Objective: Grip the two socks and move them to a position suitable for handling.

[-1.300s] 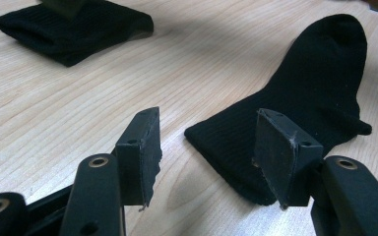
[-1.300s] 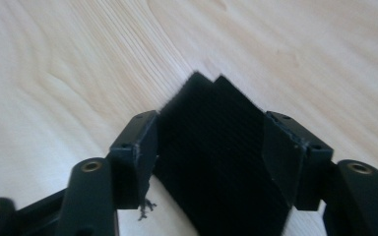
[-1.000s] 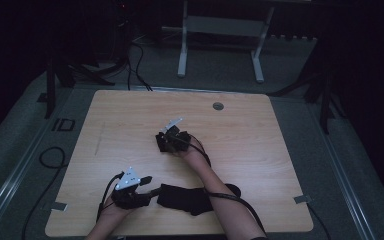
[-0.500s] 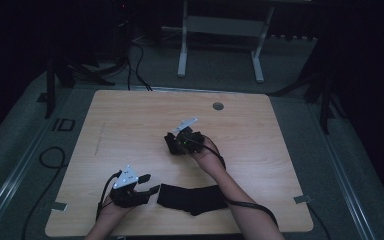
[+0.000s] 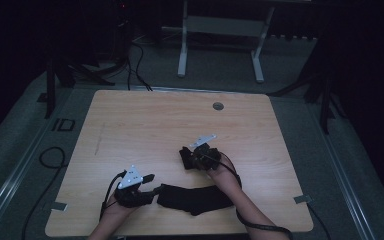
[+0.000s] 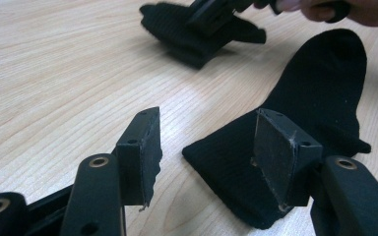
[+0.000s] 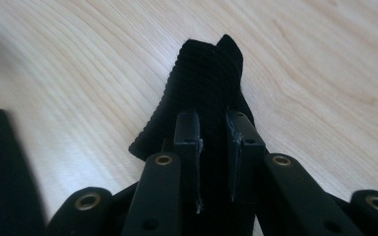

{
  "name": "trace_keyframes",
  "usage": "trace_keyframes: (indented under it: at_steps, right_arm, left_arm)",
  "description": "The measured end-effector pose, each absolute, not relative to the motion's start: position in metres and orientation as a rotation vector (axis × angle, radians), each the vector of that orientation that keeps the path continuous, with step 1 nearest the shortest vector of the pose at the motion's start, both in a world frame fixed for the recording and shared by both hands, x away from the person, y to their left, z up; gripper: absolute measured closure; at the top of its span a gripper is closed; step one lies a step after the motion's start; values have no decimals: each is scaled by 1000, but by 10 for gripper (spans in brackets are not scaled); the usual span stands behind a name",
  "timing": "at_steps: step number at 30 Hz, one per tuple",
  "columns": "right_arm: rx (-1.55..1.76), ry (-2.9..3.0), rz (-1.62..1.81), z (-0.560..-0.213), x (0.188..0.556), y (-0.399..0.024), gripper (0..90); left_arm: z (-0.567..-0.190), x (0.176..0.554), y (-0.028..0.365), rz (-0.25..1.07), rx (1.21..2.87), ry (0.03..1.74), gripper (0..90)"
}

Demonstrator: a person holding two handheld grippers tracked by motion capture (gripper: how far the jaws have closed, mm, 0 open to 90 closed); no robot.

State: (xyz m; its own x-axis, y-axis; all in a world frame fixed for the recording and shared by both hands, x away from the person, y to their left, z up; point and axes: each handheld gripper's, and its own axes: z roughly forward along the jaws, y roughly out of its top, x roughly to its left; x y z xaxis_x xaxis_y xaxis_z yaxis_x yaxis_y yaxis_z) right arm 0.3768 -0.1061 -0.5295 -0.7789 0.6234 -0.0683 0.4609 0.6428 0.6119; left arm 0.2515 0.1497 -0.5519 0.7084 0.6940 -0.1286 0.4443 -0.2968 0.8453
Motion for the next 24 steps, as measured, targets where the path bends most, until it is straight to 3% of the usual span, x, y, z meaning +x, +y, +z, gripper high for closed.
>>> trace_keyframes:
  at_steps: [4,8,12,17,19,20,24]
  right_arm:
    - [874,2589,824,-538,377,-102,754]
    - [883,2626,847,-542,378,-100,527]
    - [852,2586,904,-519,374,-107,431]
    - [822,2595,937,-513,369,-109,438]
    - [782,2617,929,-518,365,-105,471]
    - [739,2633,881,-525,362,-100,561]
    - [671,2653,866,-534,359,-94,616]
  left_arm:
    - [-553,251,149,326,1951,875,444]
    - [-553,252,151,323,1949,883,444]
    - [-553,255,152,323,1949,892,444]
    - [-553,261,149,312,1952,901,444]
    - [-552,264,148,304,1952,903,444]
    - [-552,266,147,296,1957,905,443]
    - [-551,273,141,299,1975,912,444]
